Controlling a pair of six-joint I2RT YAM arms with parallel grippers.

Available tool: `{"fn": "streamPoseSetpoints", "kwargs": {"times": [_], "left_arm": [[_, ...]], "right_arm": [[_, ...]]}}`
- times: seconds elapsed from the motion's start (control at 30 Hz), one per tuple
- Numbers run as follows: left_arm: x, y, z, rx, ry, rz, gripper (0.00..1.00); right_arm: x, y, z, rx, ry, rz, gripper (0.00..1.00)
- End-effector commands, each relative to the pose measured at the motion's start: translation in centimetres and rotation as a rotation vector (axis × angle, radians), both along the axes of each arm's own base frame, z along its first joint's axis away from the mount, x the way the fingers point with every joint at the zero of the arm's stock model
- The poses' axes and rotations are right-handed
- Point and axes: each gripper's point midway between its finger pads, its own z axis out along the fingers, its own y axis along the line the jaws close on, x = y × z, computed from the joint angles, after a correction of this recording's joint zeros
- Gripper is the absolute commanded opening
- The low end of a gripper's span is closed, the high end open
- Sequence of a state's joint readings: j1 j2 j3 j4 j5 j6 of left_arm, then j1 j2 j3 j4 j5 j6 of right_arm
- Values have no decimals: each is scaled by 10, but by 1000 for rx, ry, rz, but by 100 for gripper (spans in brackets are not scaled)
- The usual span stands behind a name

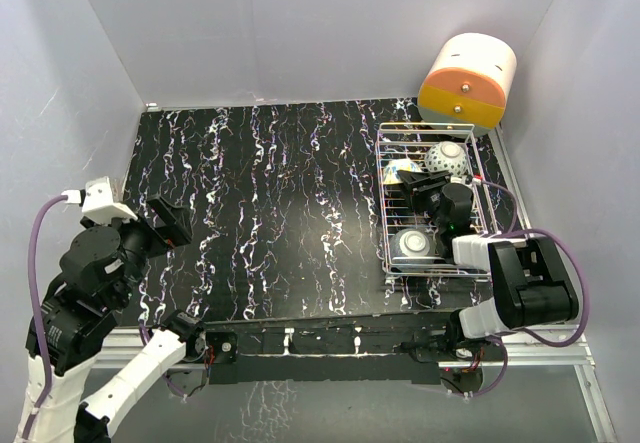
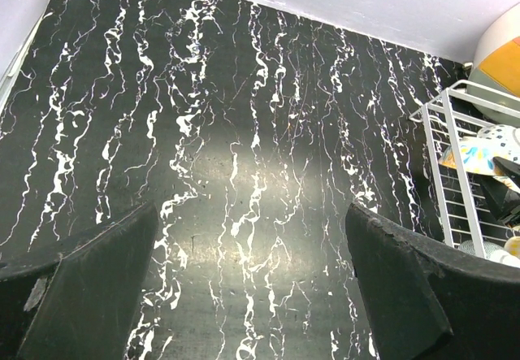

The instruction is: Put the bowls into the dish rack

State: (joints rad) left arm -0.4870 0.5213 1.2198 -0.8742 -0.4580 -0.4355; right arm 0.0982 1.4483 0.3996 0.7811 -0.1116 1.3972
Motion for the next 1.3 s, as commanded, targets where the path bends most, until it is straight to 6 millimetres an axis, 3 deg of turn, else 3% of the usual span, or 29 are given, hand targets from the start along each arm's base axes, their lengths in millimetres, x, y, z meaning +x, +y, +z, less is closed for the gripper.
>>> {"fn": "streamPoseSetpoints", "kwargs": {"times": [0.0, 0.27, 0.77, 1.1, 1.27], "left_arm": [[-2, -2, -3, -18, -5, -11, 97], [-3, -4, -7, -30, -3, -21, 97], [-6, -5, -8, -49, -16, -30, 97], [-8, -6, -8, -57, -27, -37, 97], [-7, -7, -6, -57, -32, -41, 97]], "right_arm": [[-9, -3, -18, -11, 110, -10, 47], [-26, -9, -24, -36, 179, -31, 49], [-38, -9, -1, -82, 253, -4, 54], [-37, -7, 28, -99, 222, 15, 55], [-43, -3, 29, -93, 242, 44, 56]]}}
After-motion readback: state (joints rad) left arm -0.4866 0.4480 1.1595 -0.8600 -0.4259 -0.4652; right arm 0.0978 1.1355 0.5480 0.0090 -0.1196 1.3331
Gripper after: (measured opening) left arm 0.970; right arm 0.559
